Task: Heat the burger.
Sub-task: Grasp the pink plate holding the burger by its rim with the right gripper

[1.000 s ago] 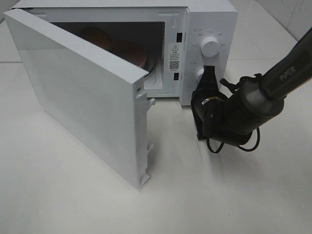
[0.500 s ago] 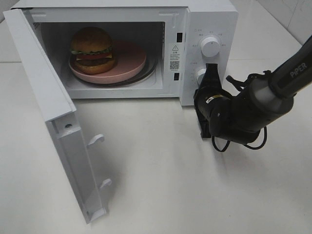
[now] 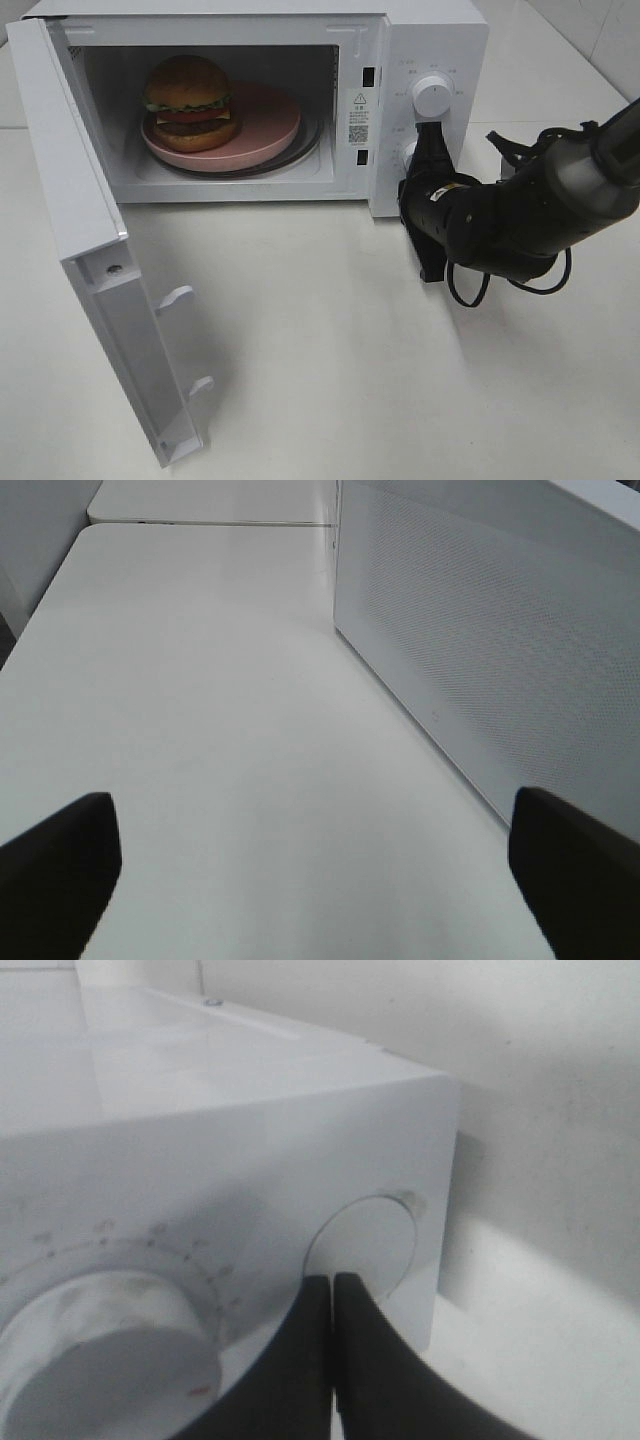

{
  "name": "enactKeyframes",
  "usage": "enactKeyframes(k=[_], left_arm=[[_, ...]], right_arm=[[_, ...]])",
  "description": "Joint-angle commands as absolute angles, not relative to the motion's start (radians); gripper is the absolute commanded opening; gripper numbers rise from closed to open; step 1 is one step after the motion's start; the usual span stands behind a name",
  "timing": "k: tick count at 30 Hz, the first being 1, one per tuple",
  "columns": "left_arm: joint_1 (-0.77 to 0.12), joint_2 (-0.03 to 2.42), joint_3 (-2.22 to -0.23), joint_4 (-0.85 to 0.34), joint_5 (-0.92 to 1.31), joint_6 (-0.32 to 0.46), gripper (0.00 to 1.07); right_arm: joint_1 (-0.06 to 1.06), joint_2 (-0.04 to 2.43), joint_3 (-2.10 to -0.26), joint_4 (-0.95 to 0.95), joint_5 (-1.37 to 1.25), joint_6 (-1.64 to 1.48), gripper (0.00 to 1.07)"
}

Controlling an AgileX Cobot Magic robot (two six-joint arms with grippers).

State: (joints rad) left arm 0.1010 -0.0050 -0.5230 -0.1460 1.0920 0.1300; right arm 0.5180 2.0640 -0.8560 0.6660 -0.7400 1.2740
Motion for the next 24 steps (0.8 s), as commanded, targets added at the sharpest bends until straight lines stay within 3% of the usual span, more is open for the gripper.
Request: enactKeyframes(k=[1, 12, 24], left_arm=[[0.101, -0.022, -0.522, -0.148, 1.078, 0.13, 0.98], [0.101, -0.022, -0.522, -0.148, 1.078, 0.13, 0.98], [0.101, -0.022, -0.522, -0.148, 1.078, 0.13, 0.98]], right_arm=[[0.522, 2.019, -0.829, 0.64, -0.689, 1.208, 0.0], [0.522, 1.909, -0.73, 0.636, -0.554, 1.075, 0.0], [0.516, 1.723, -0.687, 0.637, -0.283, 0.645, 0.0]])
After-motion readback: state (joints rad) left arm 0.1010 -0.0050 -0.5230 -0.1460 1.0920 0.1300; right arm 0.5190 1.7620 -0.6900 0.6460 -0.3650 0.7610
